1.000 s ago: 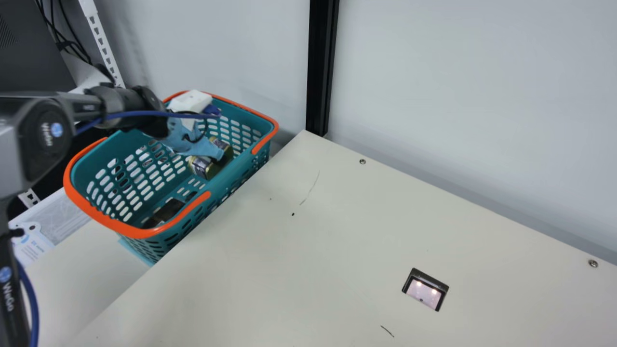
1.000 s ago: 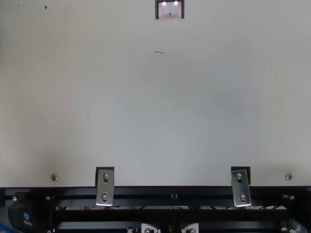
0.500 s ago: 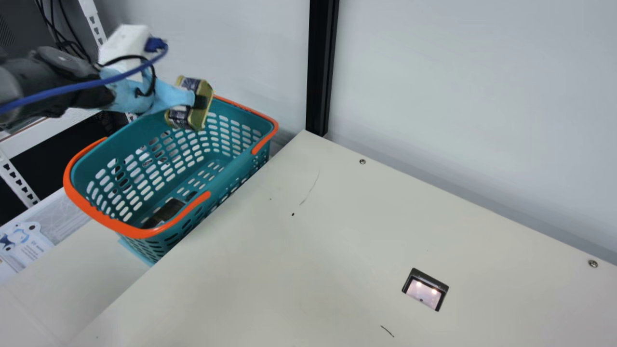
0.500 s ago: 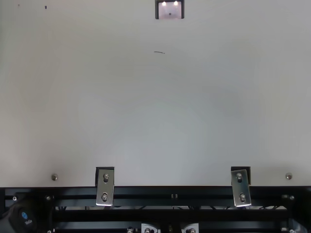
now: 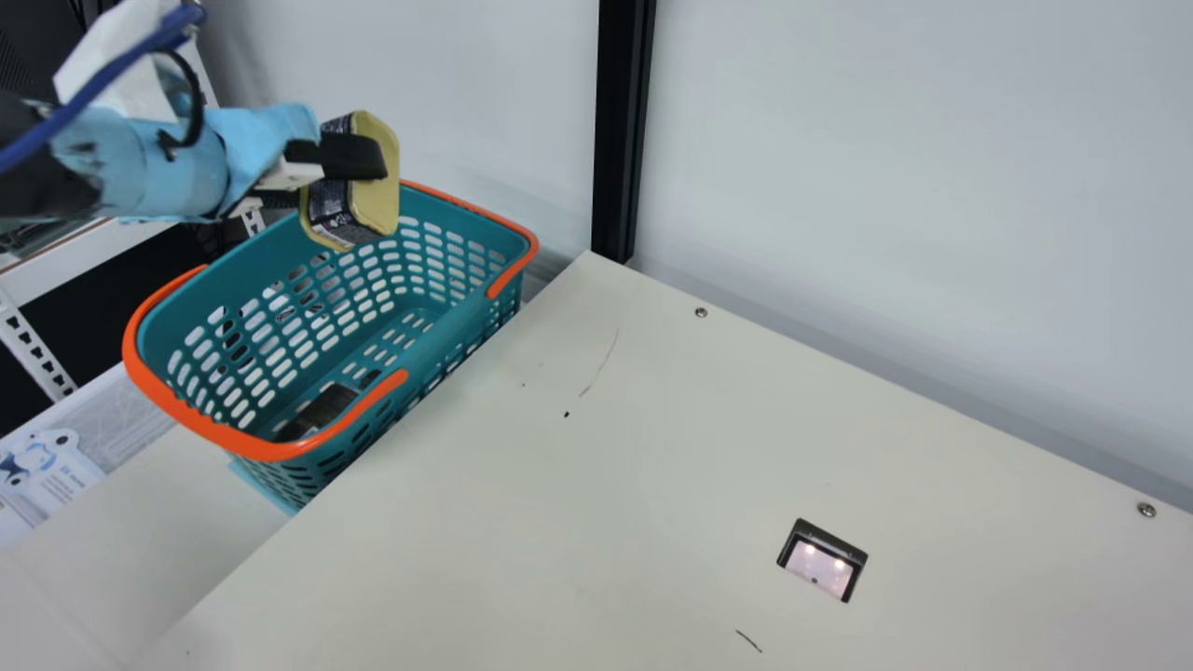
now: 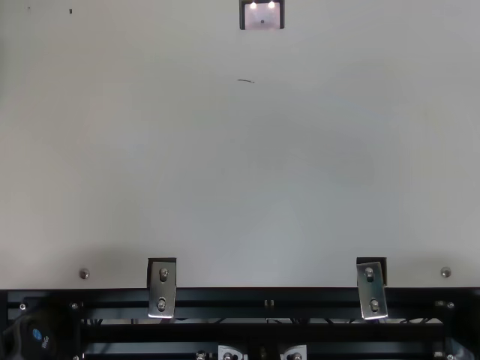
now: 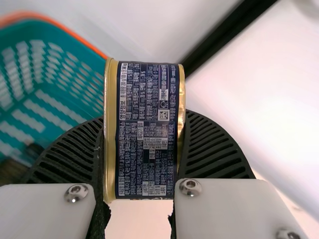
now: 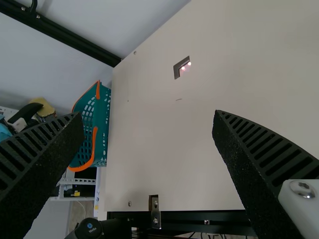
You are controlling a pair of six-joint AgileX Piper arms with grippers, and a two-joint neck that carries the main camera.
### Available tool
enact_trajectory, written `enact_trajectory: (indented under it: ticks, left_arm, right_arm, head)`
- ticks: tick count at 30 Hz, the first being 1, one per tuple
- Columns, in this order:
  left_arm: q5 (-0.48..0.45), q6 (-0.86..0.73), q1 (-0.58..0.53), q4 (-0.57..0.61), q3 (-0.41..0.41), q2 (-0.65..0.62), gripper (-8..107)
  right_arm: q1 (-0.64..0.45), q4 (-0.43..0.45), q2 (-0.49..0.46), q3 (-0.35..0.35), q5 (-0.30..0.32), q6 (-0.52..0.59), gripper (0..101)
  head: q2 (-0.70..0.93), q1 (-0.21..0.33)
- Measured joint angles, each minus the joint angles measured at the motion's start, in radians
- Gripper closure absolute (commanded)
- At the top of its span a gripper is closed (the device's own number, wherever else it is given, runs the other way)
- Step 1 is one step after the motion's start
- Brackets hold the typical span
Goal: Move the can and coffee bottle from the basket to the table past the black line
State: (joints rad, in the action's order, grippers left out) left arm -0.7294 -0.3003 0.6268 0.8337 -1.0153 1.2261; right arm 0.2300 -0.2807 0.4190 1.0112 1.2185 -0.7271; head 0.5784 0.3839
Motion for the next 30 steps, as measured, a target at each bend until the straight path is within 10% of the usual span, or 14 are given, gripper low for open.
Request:
enact_trajectory:
  ticks: [15, 30]
  left_arm:
    - [-0.468, 0.614, 0.077, 0.187, -0.001, -0.227, 89]
    - [-0.491, 1.037, -0.068, 0.312, 0.061, -0.384, 89]
  right_arm:
    - [0.0, 0.0, 0.0, 0.0, 0.0, 0.0, 0]
    - [0.0, 0.0, 0.0, 0.0, 0.0, 0.0, 0]
  head:
    - [0.0, 0.0]
    - [0.005, 0.0]
